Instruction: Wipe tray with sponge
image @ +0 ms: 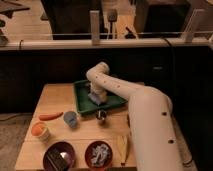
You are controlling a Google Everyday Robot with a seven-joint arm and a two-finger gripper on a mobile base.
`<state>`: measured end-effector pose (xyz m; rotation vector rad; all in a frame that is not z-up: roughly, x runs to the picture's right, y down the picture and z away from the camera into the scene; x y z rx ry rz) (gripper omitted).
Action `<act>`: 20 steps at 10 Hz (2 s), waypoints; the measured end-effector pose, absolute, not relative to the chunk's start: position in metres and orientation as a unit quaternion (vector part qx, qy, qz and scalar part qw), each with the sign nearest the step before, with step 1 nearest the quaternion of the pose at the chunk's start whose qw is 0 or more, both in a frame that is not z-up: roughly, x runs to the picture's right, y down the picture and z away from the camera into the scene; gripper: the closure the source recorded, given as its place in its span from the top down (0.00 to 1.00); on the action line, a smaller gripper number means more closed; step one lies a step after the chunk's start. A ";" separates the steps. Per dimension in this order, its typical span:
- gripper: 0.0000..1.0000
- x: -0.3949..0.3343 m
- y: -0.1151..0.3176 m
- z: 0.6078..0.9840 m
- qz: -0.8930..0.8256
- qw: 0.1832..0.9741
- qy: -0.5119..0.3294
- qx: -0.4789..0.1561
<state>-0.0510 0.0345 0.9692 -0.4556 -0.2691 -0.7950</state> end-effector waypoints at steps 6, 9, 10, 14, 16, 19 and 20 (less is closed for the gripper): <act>0.68 -0.110 0.047 0.948 -0.437 0.862 -0.158 -0.201; 0.68 -0.097 0.063 0.937 -0.450 0.854 -0.159 -0.206; 0.68 -0.085 0.064 0.938 -0.446 0.856 -0.154 -0.209; 0.68 -0.052 0.054 0.955 -0.417 0.872 -0.131 -0.221; 0.68 -0.044 0.042 0.961 -0.406 0.879 -0.122 -0.216; 0.68 -0.072 0.035 0.955 -0.417 0.876 -0.131 -0.203; 0.68 -0.083 0.035 0.953 -0.424 0.873 -0.135 -0.199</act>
